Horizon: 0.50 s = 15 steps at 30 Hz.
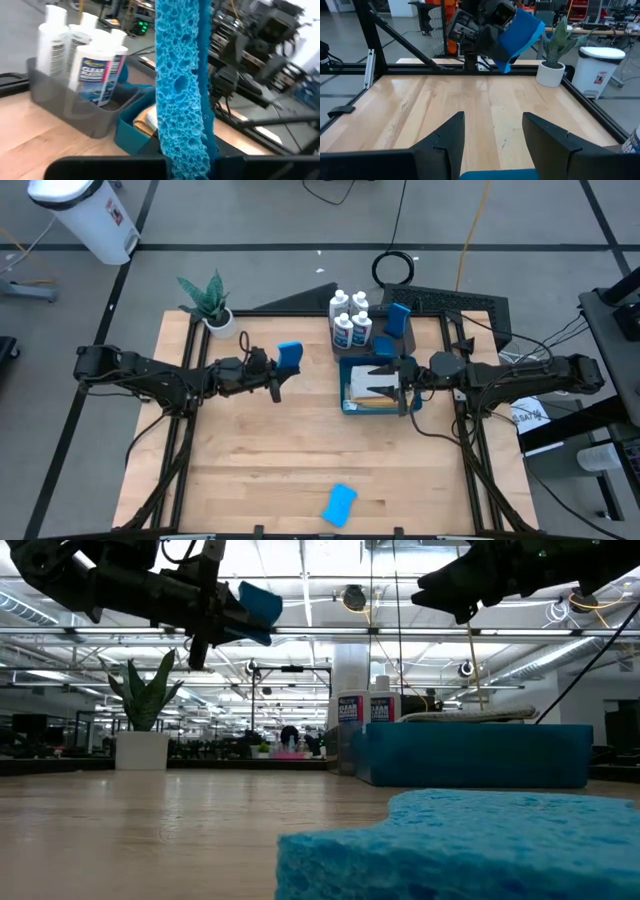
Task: Pick & Place Kitchen Items
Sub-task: Put the blue dishwashing sponge into the right black bin
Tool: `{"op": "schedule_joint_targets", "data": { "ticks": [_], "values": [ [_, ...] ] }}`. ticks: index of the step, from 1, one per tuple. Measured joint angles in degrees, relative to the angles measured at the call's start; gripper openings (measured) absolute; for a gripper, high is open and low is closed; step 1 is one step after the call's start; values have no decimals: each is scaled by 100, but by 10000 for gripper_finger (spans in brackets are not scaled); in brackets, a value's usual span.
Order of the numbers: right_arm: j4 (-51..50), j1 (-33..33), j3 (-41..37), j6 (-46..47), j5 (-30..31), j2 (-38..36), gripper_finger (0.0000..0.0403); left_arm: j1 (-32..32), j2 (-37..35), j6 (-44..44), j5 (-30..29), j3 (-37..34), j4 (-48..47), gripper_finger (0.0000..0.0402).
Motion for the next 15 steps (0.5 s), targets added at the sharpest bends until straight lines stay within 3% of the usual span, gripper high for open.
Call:
{"op": "schedule_joint_targets", "data": {
  "ticks": [11, 15],
  "values": [
    [236, 0, 0, 298, -37, -76, 171, 0, -15, 1546, 1201, 0, -57, 17],
    [23, 4, 0, 736, -44, -140, 171, 29, -85, 1826, 1328, 3, -149, 8]
  ]
}}
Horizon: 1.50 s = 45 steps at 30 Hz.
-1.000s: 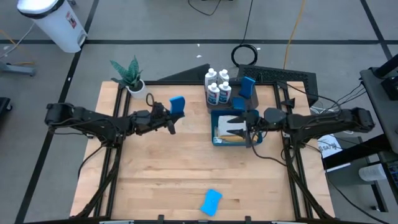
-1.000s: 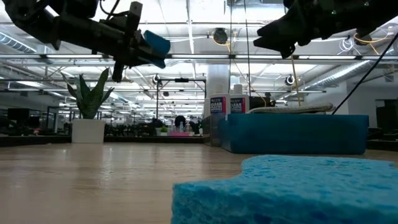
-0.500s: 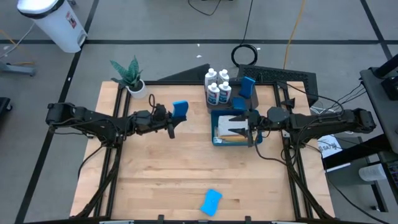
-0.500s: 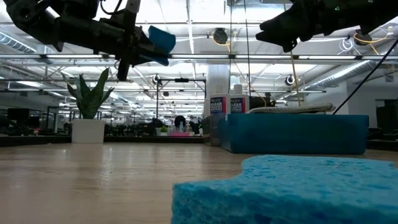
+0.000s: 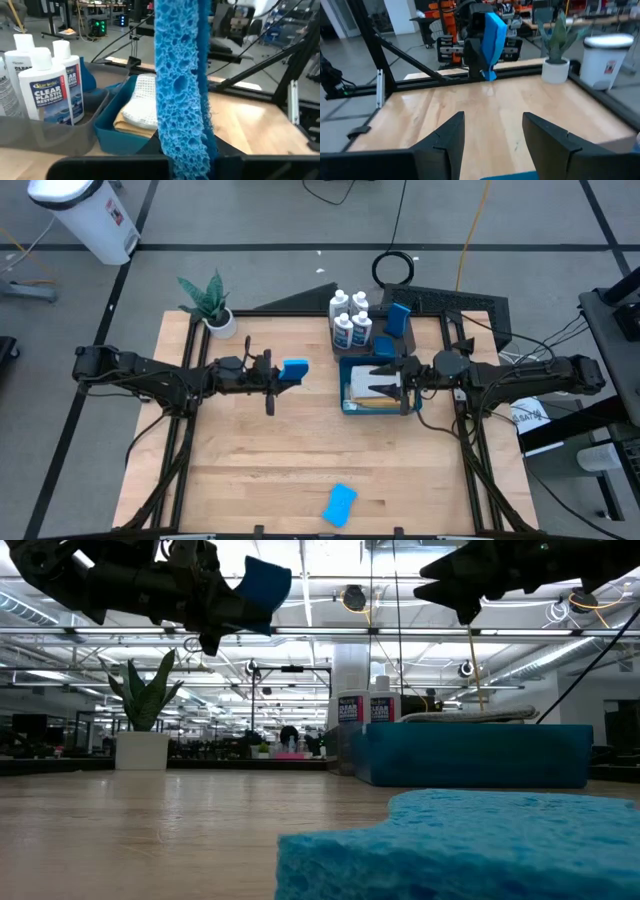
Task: Pick & Place Kitchen Items
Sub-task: Put the blue dishwashing sponge into the right black bin
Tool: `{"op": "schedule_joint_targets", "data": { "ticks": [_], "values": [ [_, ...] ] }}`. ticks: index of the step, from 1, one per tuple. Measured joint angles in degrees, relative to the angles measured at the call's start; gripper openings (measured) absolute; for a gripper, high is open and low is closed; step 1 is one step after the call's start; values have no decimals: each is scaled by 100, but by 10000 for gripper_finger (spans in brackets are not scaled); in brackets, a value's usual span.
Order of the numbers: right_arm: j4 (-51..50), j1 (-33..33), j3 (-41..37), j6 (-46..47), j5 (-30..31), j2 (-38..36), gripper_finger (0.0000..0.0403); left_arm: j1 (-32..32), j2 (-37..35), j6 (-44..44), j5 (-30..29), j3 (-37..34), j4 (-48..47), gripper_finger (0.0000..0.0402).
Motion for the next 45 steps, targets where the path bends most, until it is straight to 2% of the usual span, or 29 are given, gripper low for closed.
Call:
{"op": "schedule_joint_targets", "data": {
  "ticks": [4, 9, 14, 17, 21, 28, 34, 41, 45],
  "values": [
    [-188, 210, 0, 350, 3, 7, 171, -17, 4, -103, 12, 1, -270, 11],
    [174, 594, 0, 341, 4, 4, 171, -362, 4, -274, 4, 1, -596, 15],
    [575, 790, 0, -18, 9, 4, 171, -744, 4, -197, -363, 1, -710, 12],
    [602, 800, 0, -159, 14, 4, 171, -880, 4, -80, -559, 1, -712, 21],
    [602, 796, 0, -314, 46, 4, 171, -892, 4, -28, -718, 1, -705, 8],
    [583, 796, 0, -412, 42, 4, 171, -849, 4, -76, -718, 1, -691, 25],
    [557, 796, 0, -435, 42, 8, 171, -865, 4, -72, -714, 1, -690, 8],
    [563, 796, 0, -434, 42, 33, 171, -952, 4, -182, -847, 1, -535, 25],
    [567, 796, 0, -434, 42, 33, 171, -992, 4, -171, -823, 1, -542, 10]
  ]
}}
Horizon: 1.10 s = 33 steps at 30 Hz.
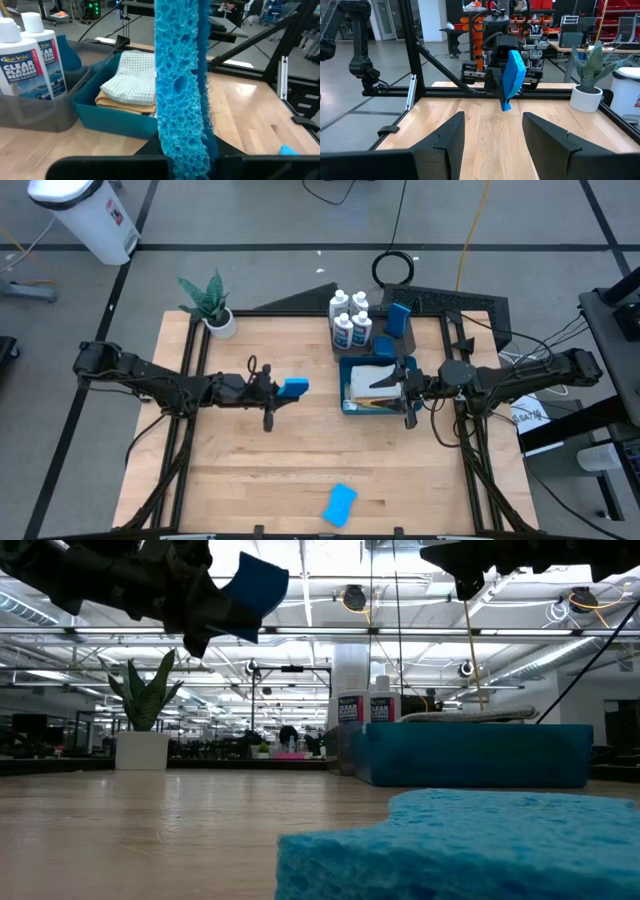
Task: Pick & Place Kitchen Items
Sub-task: Put the blue dishwashing sponge into the right black bin
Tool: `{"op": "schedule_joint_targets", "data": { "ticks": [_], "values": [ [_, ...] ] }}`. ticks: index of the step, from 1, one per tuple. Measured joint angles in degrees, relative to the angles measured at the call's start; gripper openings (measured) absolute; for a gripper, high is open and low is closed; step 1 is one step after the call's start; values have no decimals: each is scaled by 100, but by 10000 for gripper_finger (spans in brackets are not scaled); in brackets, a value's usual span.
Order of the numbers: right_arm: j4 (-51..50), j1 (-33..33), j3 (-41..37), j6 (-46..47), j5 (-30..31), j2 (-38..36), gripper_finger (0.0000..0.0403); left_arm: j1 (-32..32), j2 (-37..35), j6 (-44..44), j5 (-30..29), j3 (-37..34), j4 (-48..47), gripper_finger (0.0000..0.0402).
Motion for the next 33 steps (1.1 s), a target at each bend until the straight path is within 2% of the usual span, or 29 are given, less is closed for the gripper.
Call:
{"op": "schedule_joint_targets", "data": {
  "ticks": [7, 12, 15, 19, 25, 30, 33],
  "values": [
    [-2, 0, 0, 0, 0, 0, 171, -88, 0, -10, -24, -2, 101, 25],
    [0, 0, 0, 0, 0, 0, 171, -119, 18, 14, -26, 103, 96, 9],
    [-2, 0, 0, -1, 0, 0, 171, -178, 161, 36, -31, 240, 91, 15],
    [-4, 0, 0, 0, 0, 2, 171, -257, 523, 233, -28, 512, 92, 27],
    [-2, 0, 0, 0, 0, 0, 171, -270, 1175, 563, 201, 1153, 79, 9],
    [-7, 0, 0, 0, 0, 2, 171, -270, 1629, 634, 409, 1694, 82, 29],
    [-12, 0, 0, 0, 0, 2, 171, -270, 1907, 723, 477, 2005, 96, 24]
  ]
}}
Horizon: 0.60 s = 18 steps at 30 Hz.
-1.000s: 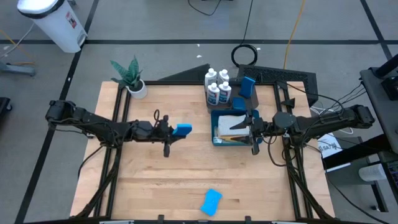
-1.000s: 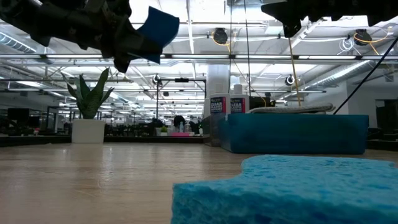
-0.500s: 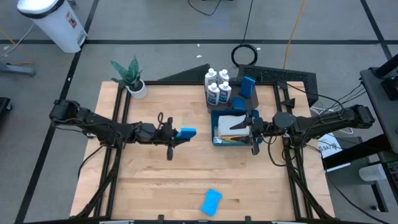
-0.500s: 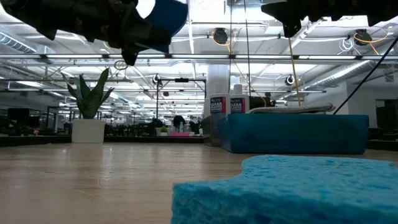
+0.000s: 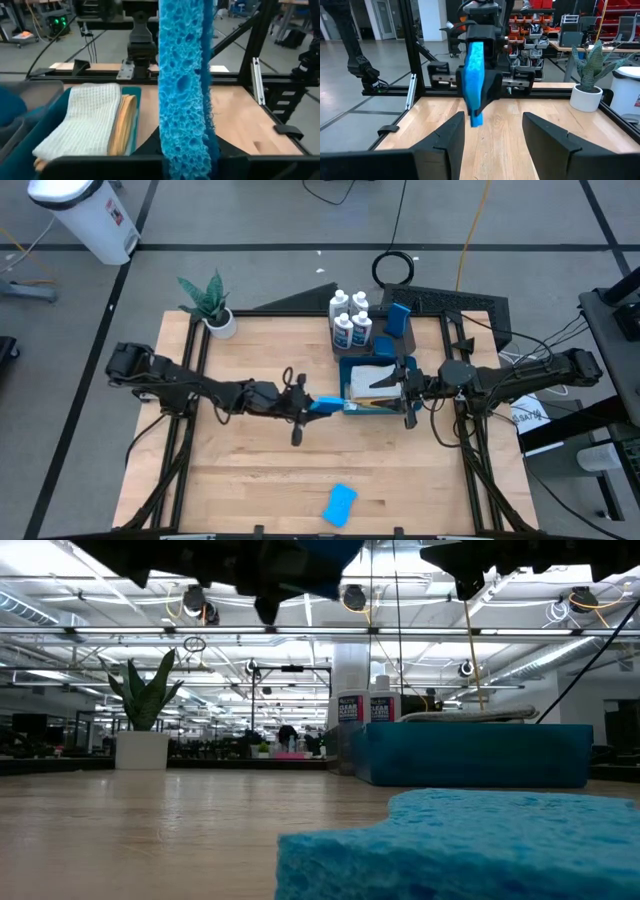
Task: Pick & Place Kitchen Items
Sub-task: Put the blue dishwashing sponge into the right black bin
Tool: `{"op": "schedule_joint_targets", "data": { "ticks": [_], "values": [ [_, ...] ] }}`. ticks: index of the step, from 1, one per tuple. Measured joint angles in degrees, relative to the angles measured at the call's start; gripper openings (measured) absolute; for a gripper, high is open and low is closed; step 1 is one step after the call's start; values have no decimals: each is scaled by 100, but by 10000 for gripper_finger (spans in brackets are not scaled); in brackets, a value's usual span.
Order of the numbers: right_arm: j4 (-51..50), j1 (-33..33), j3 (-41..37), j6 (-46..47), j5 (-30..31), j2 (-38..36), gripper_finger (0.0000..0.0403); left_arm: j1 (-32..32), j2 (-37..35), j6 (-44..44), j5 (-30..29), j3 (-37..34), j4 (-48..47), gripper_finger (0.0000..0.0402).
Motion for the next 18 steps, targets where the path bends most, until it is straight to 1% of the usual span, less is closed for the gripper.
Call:
{"op": "schedule_joint_targets", "data": {
  "ticks": [4, 10, 12, 16, 18],
  "values": [
    [10, 0, 0, 1, 0, 3, 171, 31, 348, 272, 13, 395, -1, 8],
    [130, -2, 2, 35, 0, 214, 171, 102, 718, 321, 15, 832, -139, 32],
    [269, -2, 2, 39, 0, 361, 171, 103, 781, 327, 6, 901, -228, 28],
    [761, -2, 6, 43, -2, 747, 171, 142, 786, 318, -3, 913, -314, 9],
    [972, -2, 5, 42, -16, 947, 171, 144, 786, 299, -4, 913, -326, 10]
  ]
}}
